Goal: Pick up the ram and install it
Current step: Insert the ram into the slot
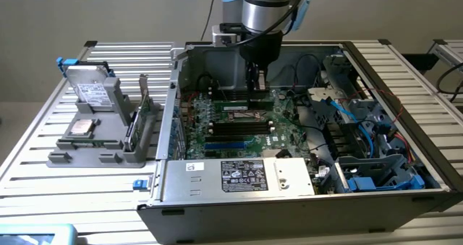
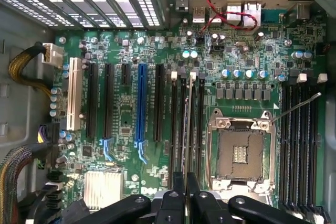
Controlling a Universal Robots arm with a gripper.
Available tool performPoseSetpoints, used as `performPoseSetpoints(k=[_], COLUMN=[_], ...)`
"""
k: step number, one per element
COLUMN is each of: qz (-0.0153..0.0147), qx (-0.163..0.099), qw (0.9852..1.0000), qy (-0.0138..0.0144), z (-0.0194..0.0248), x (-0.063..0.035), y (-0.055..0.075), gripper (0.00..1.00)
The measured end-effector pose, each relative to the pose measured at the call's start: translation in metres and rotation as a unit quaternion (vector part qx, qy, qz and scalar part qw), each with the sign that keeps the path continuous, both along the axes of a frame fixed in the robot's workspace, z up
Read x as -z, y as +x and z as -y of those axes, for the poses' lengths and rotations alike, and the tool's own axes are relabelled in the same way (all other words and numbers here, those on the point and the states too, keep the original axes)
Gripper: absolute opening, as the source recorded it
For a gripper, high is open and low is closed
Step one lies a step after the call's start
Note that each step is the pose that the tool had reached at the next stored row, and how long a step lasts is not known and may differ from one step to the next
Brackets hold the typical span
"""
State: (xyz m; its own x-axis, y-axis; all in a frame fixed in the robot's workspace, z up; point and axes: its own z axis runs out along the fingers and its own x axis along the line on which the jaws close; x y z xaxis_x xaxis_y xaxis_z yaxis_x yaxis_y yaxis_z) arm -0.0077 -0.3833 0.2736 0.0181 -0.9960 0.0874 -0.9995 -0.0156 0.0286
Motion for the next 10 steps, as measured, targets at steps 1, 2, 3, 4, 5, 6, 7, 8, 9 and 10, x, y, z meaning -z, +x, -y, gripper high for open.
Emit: performPoseSetpoints(k=[1, 2, 3, 4, 5, 6, 7, 8, 9, 10], qz=[0.0000, 0.0000, 0.0000, 0.0000, 0.0000, 0.0000, -0.0001, -0.0001, 0.0000, 0.0000], qx=[0.000, 0.000, 0.000, 0.000, 0.000, 0.000, 0.000, 0.000, 0.000, 0.000], qw=[1.0000, 1.0000, 1.0000, 1.0000, 1.0000, 1.0000, 1.0000, 1.0000, 1.0000, 1.0000], qy=[0.0000, 0.0000, -0.0001, 0.0000, 0.0000, 0.0000, -0.0001, -0.0003, -0.0003, -0.0003], z=[0.0000, 0.0000, 0.0000, 0.0000, 0.0000, 0.0001, 0.0005, 0.0013, 0.0024, 0.0038], x=[0.0018, 0.0036, 0.0054, 0.0072, 0.0090, 0.0102, 0.0107, 0.0109, 0.0111, 0.0112], y=[0.0000, 0.0000, 0.0000, -0.0001, -0.0001, -0.0002, -0.0002, -0.0002, -0.0002, -0.0002], gripper=[0.13, 0.13, 0.13, 0.13, 0.13, 0.13, 0.13, 0.13, 0.13, 0.13])
